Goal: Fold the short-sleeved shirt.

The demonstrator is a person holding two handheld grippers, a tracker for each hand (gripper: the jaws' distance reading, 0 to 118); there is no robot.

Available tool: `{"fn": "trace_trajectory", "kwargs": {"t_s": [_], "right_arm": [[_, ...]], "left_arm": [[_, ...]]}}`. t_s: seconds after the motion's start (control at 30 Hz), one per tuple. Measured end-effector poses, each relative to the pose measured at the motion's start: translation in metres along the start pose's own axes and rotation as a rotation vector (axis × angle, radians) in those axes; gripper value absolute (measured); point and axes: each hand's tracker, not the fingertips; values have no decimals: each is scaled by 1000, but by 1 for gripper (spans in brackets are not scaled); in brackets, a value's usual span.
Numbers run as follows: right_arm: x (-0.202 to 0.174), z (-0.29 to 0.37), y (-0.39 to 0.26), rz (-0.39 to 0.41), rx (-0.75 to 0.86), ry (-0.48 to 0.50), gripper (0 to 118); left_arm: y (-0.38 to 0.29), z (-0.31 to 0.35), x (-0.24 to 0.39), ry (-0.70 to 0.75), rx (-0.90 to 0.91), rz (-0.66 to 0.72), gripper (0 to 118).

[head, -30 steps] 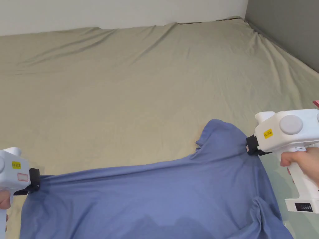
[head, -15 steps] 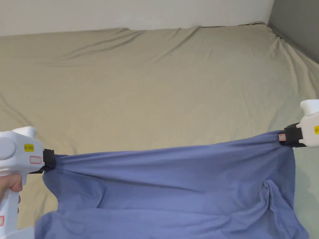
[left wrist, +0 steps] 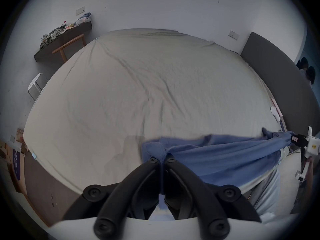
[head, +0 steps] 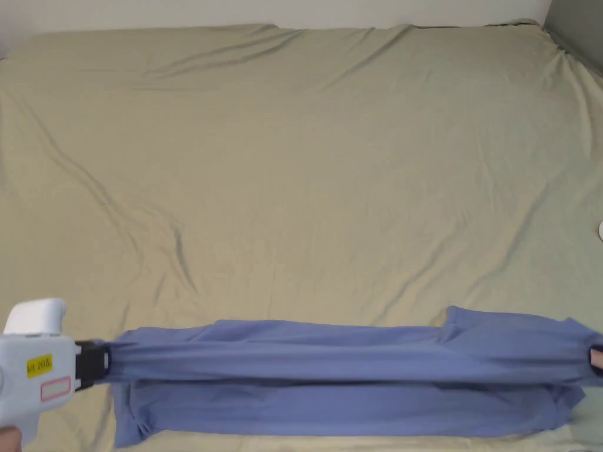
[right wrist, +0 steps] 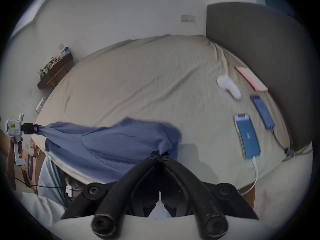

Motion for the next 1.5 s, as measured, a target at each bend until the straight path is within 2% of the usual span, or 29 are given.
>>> {"fn": "trace_trajectory", "kwargs": {"t_s": [0.17,0.37,0.4,0.43,0.47,0.5,0.53,0.6,0.67,0.7,0.73,0.77,0.8,0.83,0.9,0.97,1.07,1.17,1.2,1.27,1.3,1.33,1.4,1.47,1.5], "right_arm": [[10,-23,-34,-32,-93,-9,0],[18,-39,-42,-71,-128,-29,0],[16,-35,-40,-85,-114,-47,5],[15,-31,-36,-98,-114,-65,39],[13,-23,-31,-111,-105,-102,77],[14,-16,-30,-113,-87,-109,103],[14,-3,-30,-146,-44,-95,108],[13,21,-25,-219,31,-79,108],[11,35,-23,-278,58,-40,107],[6,38,-21,-274,67,-15,104],[-1,40,-20,-252,85,-7,79],[-10,41,-18,-226,96,-3,36],[-17,40,-16,-215,101,-26,0],[-24,37,-14,-192,106,-47,0],[-33,26,-14,-181,112,-61,0],[-47,11,-9,-172,82,-22,0],[-59,4,-3,-162,66,-13,0],[-67,-4,-3,-153,55,-13,0],[-75,1,2,-142,47,-7,0],[-78,-2,1,-138,41,3,0],[-80,-4,1,-137,37,5,0],[-81,-2,4,-132,33,6,0],[-84,-5,3,-132,28,4,0],[-85,-4,5,-131,17,9,0],[-85,-4,5,-135,13,13,0]], "left_arm": [[-31,-16,-5,35,-83,11,2],[-35,-31,-8,36,-118,43,3],[-34,-31,-8,35,-119,37,14],[-34,-30,-7,35,-118,26,61],[-33,-26,-6,66,-115,13,101],[-33,-25,-8,84,-113,7,118],[-33,-18,-12,101,-85,7,114],[-29,1,-20,104,-50,23,113],[-24,10,-30,85,-29,64,113],[-22,12,-34,67,-16,82,109],[-18,11,-34,44,-6,113,86],[-15,11,-39,10,16,154,53],[-12,10,-44,-28,14,186,12],[-8,5,-49,-73,-11,224,0],[-2,-8,-54,-97,-21,308,0],[4,-19,-56,-119,-58,280,0],[4,-36,-63,-211,-96,327,0],[8,-49,-70,-274,-111,318,0],[10,-50,-72,-294,-102,307,4],[15,-56,-74,-342,-130,274,104],[15,-60,-64,-347,-162,256,118],[19,-50,-65,-398,-147,245,109],[25,-55,-67,-421,-204,268,109],[23,-98,-81,-505,-232,268,109],[24,-108,-83,-470,-232,272,109]]}}
